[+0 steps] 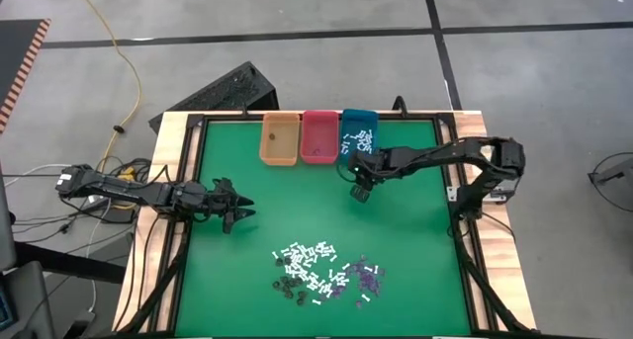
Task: Sort Halloween decoration
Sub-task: Put the white bone toy into the blue bin
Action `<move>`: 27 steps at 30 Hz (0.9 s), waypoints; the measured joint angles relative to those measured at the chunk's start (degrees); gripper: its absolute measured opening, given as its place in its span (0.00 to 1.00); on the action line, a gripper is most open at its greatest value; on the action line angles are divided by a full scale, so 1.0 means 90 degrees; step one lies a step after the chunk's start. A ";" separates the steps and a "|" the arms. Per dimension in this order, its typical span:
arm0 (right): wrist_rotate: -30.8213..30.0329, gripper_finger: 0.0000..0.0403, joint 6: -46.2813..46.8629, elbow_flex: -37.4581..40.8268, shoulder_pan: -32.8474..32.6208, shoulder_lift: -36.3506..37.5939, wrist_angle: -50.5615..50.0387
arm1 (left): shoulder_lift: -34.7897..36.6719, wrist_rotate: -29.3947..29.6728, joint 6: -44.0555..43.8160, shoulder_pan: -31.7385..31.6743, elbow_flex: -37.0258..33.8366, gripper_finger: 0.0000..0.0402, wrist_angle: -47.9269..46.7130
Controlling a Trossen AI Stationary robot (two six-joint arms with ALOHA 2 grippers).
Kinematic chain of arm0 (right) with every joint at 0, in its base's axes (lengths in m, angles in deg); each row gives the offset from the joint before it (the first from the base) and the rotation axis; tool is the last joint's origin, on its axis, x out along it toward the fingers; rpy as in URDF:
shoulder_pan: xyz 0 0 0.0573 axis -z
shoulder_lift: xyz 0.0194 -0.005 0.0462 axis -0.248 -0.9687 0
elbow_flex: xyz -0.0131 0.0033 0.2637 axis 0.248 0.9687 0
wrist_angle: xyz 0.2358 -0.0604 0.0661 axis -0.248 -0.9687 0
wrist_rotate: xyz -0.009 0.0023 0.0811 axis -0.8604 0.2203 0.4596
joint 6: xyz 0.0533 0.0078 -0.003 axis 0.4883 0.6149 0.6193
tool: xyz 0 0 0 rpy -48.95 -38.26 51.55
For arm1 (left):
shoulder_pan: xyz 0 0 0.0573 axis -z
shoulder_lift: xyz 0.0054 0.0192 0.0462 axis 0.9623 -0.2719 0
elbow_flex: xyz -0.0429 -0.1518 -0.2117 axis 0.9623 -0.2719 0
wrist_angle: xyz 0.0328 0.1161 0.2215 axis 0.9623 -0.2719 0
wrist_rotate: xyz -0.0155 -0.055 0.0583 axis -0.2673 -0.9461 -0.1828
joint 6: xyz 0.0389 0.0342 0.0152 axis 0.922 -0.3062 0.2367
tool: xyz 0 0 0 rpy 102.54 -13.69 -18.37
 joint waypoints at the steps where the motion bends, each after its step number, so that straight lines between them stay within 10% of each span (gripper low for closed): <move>1: -0.0004 0.33 -0.0016 0.0000 0.0041 -0.0100 0.0091 | 0.0000 0.0002 0.0000 0.0002 0.0000 0.45 0.0000; 12: -0.0051 0.33 -0.0021 -0.0053 0.0075 -0.0786 0.0409 | 0.0000 -0.0040 -0.0021 0.0001 -0.0002 0.45 -0.0005; 27: -0.0802 0.33 -0.0091 0.0358 0.0417 0.1049 -0.0879 | 0.0000 -0.0041 -0.0080 0.0001 -0.0001 0.45 -0.0007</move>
